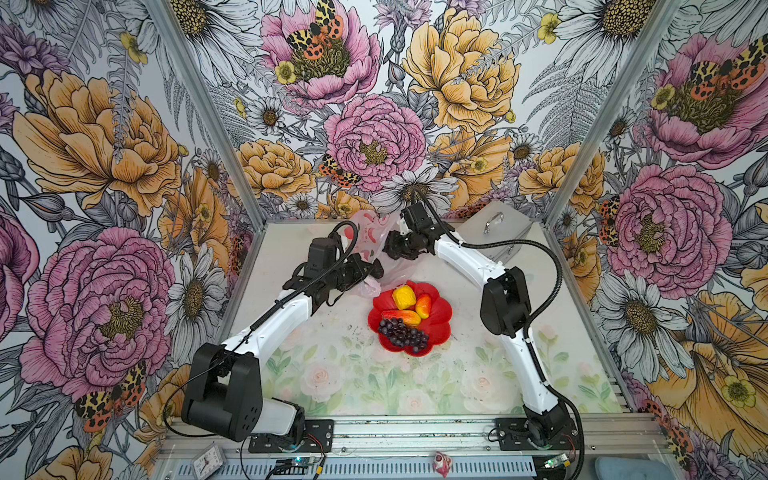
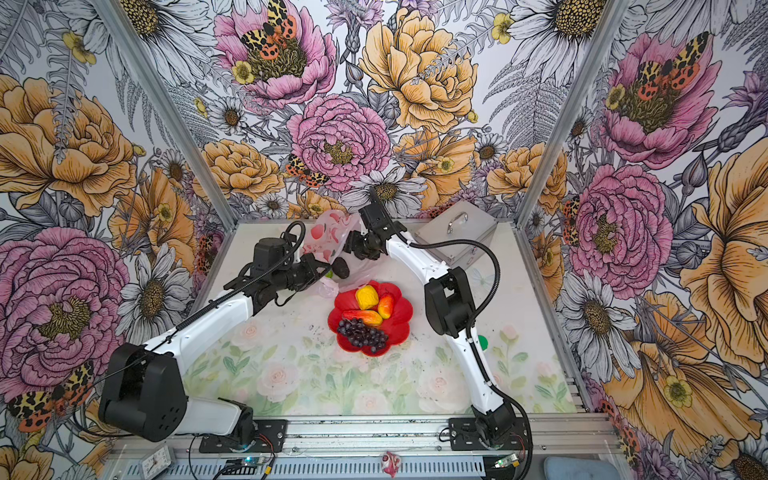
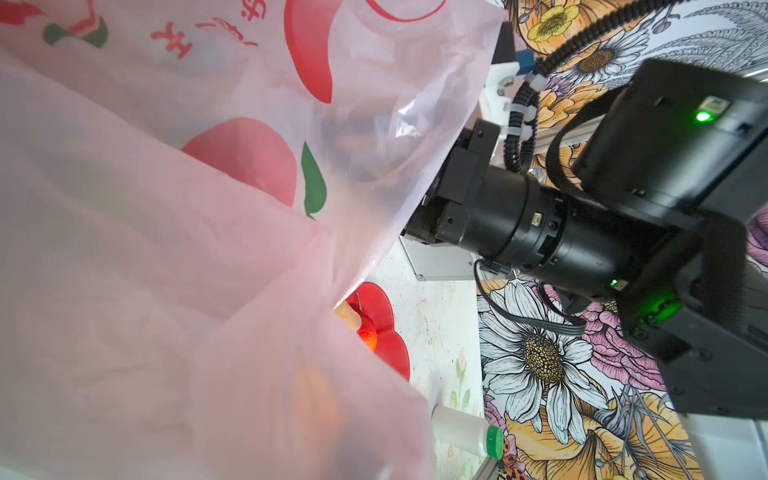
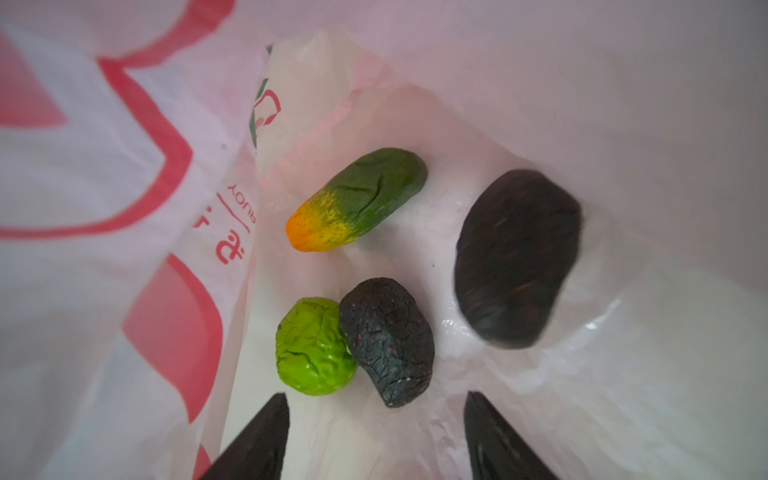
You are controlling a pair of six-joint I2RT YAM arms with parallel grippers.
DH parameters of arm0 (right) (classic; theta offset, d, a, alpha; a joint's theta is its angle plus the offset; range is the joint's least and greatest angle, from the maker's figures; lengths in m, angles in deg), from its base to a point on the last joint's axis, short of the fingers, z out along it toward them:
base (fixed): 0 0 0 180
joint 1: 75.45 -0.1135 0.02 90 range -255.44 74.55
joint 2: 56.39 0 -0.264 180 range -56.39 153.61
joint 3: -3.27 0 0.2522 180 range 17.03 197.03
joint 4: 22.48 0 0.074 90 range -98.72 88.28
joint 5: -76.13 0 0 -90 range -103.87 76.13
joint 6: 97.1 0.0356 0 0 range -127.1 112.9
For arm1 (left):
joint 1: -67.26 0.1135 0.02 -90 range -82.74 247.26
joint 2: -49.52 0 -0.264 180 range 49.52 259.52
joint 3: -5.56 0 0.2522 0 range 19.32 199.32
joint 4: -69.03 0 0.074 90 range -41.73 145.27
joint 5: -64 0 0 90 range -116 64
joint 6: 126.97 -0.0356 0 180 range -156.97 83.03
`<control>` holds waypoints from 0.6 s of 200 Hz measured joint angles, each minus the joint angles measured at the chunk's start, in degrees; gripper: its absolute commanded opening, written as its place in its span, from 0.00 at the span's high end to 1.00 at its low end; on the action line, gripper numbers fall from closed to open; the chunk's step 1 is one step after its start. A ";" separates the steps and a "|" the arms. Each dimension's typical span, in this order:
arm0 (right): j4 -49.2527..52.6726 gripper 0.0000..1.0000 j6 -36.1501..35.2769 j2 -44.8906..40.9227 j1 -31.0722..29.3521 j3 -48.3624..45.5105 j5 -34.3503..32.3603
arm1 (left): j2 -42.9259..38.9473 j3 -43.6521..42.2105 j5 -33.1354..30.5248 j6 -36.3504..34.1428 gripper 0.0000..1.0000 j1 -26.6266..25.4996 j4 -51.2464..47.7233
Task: Place the fruits into the plastic bag
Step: 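Carry the second dark avocado into the pink bag and release it, then withdraw the right gripper from the bag and move it over the bowl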
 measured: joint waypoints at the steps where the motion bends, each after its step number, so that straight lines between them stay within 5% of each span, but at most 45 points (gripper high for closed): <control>1: 0.02 0.21 -0.07 -0.02 0.00 0.00 0.09 | 0.00 0.00 0.00 0.07 1.00 0.00 0.00; 54: 0.02 0.17 -2.73 -7.96 -0.57 -8.52 3.26 | 2.43 0.85 0.00 0.31 1.00 0.96 -0.39; 120: -0.48 0.16 -7.15 -30.03 -3.30 -27.76 9.31 | 8.15 6.32 0.00 0.24 1.00 1.46 -4.66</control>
